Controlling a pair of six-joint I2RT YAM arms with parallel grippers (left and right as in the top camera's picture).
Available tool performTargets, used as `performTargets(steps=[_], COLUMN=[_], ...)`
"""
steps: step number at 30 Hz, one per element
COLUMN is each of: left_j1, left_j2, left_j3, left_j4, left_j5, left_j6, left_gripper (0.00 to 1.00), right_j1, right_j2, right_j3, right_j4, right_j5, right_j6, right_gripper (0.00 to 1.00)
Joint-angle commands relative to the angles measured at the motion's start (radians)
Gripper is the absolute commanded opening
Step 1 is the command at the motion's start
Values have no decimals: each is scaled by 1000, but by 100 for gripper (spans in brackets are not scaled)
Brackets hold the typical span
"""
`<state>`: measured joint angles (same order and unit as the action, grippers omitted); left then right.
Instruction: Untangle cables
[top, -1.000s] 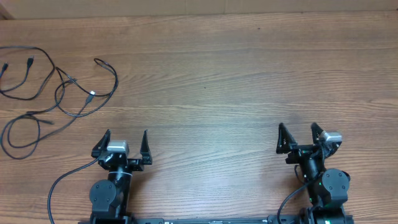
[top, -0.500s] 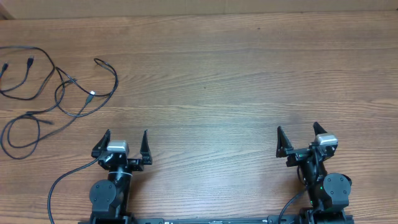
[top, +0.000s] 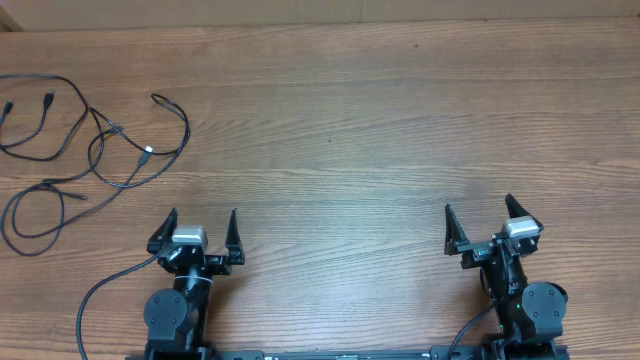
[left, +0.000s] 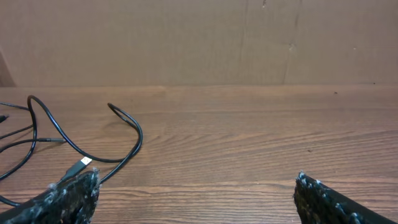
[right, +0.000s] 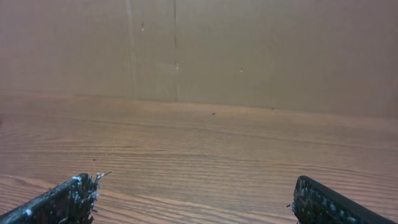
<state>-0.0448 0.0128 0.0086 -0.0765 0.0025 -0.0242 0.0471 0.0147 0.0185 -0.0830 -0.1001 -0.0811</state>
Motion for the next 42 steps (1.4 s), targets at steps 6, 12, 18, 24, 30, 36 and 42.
performTargets(steps=[6,12,18,24,30,36,42], left_j1=[7,7,7,7,7,7,7], left_j2=[-9,-9,-9,-9,-9,-9,-9], left_j3=[-4,-4,-4,-4,-4,-4,-4], left_j4=[0,0,0,0,0,0,0], left_j5=[-10,-10,-10,-10,-10,-10,-10], left_j6=[-2,-2,-2,-2,-2,-2,-2], left_gripper=[100,100,100,100,100,100,100], right_j1=[-4,-4,-4,-3,-3,-3,-3], right_j2=[-13,-13,-13,-13,-13,-12,-11], right_j3=[-10,-10,-10,-10,-10,-10,-10], right_j4=[4,6,6,6,6,6,6], right_j5=[-5,-2,-2,-2,-2,-2,-2], right_j6=[-5,5,5,5,5,5,5], right_gripper=[100,100,100,100,100,100,100])
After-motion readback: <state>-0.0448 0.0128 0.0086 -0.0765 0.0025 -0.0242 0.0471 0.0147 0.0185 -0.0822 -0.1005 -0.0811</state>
